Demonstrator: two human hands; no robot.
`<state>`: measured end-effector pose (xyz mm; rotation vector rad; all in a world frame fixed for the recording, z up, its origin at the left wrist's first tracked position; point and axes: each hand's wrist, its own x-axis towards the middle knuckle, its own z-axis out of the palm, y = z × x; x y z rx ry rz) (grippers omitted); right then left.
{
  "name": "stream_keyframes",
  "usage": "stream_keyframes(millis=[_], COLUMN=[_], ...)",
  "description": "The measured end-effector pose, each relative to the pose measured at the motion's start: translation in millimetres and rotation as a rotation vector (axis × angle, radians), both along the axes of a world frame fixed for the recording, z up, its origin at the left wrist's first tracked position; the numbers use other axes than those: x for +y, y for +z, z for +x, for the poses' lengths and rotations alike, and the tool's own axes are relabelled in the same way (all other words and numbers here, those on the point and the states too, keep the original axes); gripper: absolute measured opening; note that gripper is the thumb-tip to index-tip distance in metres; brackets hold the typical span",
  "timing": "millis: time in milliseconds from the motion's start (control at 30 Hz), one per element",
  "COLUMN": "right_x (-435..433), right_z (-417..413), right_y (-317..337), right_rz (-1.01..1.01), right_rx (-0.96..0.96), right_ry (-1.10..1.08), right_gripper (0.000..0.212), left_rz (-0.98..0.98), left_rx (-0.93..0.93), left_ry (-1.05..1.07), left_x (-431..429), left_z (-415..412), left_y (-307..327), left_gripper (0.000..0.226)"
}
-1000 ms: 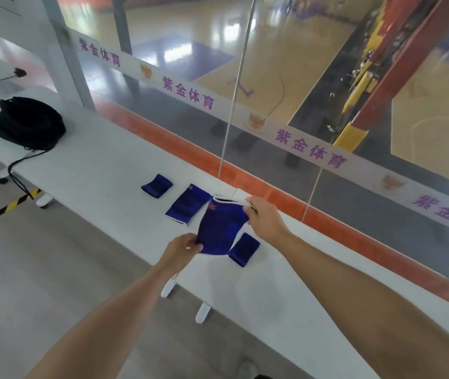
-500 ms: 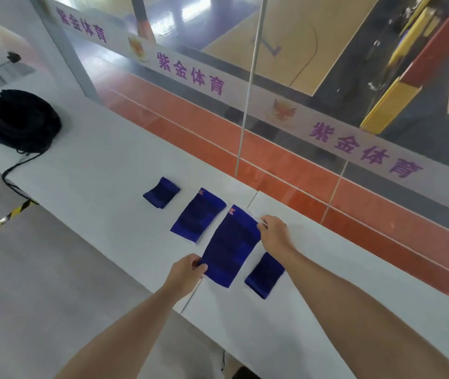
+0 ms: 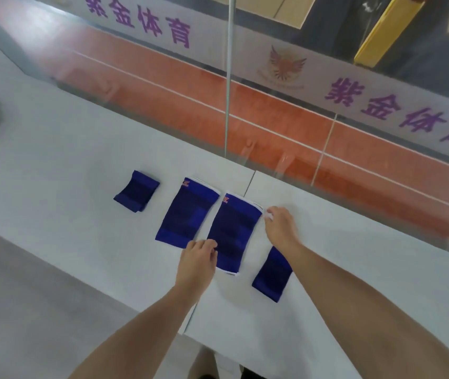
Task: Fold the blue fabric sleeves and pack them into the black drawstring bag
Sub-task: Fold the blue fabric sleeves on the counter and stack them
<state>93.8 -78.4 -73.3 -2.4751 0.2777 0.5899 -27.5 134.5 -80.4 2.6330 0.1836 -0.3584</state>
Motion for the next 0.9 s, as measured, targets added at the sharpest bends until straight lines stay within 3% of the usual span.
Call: stream_keyframes(millis=[200,333,533,633,733,833,900], right_x=[-50.6,-61.0,-64.2,-73.7,-96.2,-131.1,-159.8], right_z=[-67.8,-119.3,-175.2,-191.8,-204.5,-217.8,-225.4], right_y=[4.9,-7.1,-30.5,-29.7,-16.0,6.5,21.8], right_rz=[-0.248,-0.276,-0.08,-0.021,0.078,0.151,0.199], right_rx=[0.085,0.196,0.118,0.107,0.064,0.04,0.006], right_ry=[0.076,0.091,-0.331,-0.387,-0.469,-0.552,-0.631], right_gripper=[0.044,0.056,0.02,0.008,0.008,0.007,0.017], left_rz=[-0.045,-0.096,-0.021,-0.042,-0.111,-0.272,-0.368], left_rx=[0.024,0.108,0.178,0.182,0.206,0.333,0.428], left_ry=[-0.363,-0.497,-0.659,-0.688,-0.615,-0.506,-0.504], left_x=[-36.6,-73.1,-114.4,-135.2,-161.2,-195.8,-223.5], left_z=[16.0,10.1,-16.0,-25.4,-27.9,-26.1,-26.4], left_y=[7.3,-13.6,-34.8,-35.6,-33.9,-22.2,-9.6], left_gripper=[0.022,0.032,0.033,0.046,0.056,0.046,0.039])
